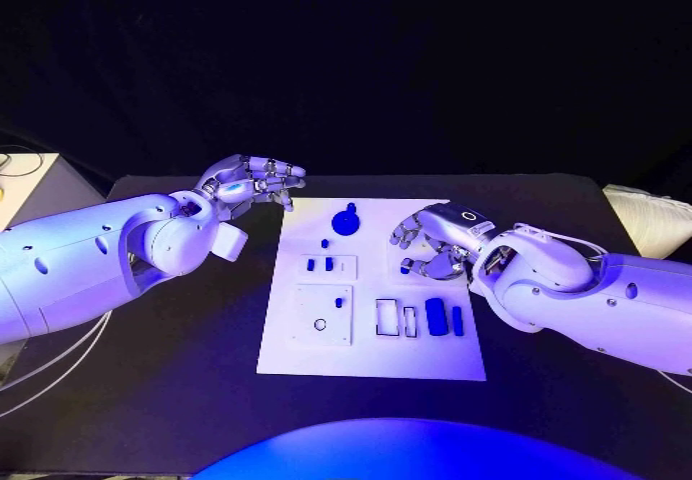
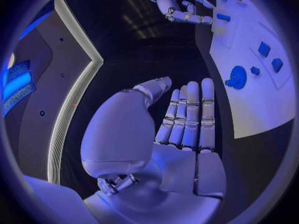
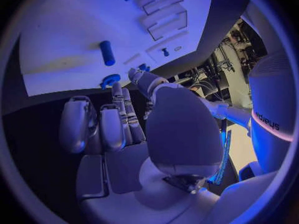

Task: Assemble the parts on the task board

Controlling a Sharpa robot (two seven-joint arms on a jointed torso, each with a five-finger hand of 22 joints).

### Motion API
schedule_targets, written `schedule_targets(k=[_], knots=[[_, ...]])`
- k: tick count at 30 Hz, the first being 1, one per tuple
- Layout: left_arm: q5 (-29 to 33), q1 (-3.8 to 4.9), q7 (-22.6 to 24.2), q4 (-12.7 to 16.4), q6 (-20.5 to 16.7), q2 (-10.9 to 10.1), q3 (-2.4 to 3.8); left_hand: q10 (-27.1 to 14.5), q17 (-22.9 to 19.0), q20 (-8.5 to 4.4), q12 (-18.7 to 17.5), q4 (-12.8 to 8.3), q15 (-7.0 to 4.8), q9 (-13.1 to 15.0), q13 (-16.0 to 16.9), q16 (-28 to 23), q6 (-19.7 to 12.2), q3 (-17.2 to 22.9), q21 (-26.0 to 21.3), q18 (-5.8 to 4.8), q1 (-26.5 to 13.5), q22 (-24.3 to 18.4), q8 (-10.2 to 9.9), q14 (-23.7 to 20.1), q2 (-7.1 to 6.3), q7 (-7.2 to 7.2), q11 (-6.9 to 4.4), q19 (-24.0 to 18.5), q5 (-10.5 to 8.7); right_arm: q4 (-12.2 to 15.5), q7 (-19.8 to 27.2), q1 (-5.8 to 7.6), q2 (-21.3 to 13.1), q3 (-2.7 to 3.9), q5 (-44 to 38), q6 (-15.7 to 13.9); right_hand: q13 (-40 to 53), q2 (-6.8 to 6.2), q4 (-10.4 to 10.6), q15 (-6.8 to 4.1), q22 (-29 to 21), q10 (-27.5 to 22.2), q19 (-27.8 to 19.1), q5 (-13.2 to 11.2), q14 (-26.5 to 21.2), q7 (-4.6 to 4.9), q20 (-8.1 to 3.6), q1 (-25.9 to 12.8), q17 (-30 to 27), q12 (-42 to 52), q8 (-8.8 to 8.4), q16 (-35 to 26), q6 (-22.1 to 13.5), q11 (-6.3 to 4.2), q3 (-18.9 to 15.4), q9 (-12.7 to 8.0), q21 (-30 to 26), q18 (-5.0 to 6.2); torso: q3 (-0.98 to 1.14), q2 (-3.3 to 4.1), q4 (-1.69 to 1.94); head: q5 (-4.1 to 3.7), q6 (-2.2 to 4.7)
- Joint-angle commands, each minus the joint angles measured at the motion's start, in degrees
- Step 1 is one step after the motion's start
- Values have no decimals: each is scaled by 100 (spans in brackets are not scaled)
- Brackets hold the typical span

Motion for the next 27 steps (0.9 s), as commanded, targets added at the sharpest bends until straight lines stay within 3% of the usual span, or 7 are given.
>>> schedule_targets(k=[1,6,8,10,19,27], knots=[[27,-4,31,15,124,5,4,-37,-5,7,19,3,-16,-7,-5,-20,-22,-39,-26,85,38,-5,20,18,19,-4,-6,32,-19,-95,223,25,-40,1,28,552,-8,-43,-27,-7,317,-90,66,58,80,-6,-21,14,-12,-55,-44,16,-32,8,-151,5,-9,-61,6,8,10,-29,26],[27,-10,30,12,136,0,3,-36,-7,7,21,4,-16,-7,-5,-20,-21,-43,-29,85,38,-7,21,19,17,-5,-6,33,-20,-214,200,42,-62,2,-128,756,-1,57,5,-1,275,-243,44,124,70,-16,-21,147,-36,-97,-131,12,-68,12,-820,4,-111,-43,5,14,9,-39,30],[27,-11,27,8,140,-2,3,-36,-7,7,21,4,-16,-7,-5,-20,-21,-43,-29,85,38,-7,21,19,17,-5,-6,33,-20,-246,164,38,-55,2,-193,843,1,207,126,6,201,-347,14,134,78,-23,-11,356,-14,-89,-211,34,-100,23,-1415,-3,-262,-18,5,15,9,-42,27],[27,-12,25,6,143,-4,3,-36,-7,7,21,4,-16,-7,-5,-20,-21,-43,-29,85,38,-7,21,19,17,-5,-6,33,-20,-276,127,30,-39,1,-240,893,0,271,193,10,192,-382,16,126,75,-23,-8,464,-28,-76,-231,32,-85,28,-1625,-2,-284,-15,2,12,6,-50,24],[27,-14,21,8,150,-6,3,-36,-7,7,21,4,-16,-7,-5,-20,-21,-43,-29,85,38,-7,21,19,17,-5,-6,33,-20,-405,-7,-8,94,-4,-366,931,7,410,291,-1,202,-283,36,94,58,-21,-15,642,-85,6,-227,2,20,12,-1653,8,-274,-17,-4,9,19,-64,10],[27,-14,16,15,145,-16,3,-36,-7,7,21,4,-16,-7,-5,-20,-21,-43,-29,85,38,-7,21,19,17,-5,-6,33,-20,-459,-8,-56,216,-7,-362,863,7,379,579,-53,346,227,124,40,107,-52,-56,658,42,73,-177,88,384,-41,-1064,17,-37,-64,-8,10,15,-58,-16]])
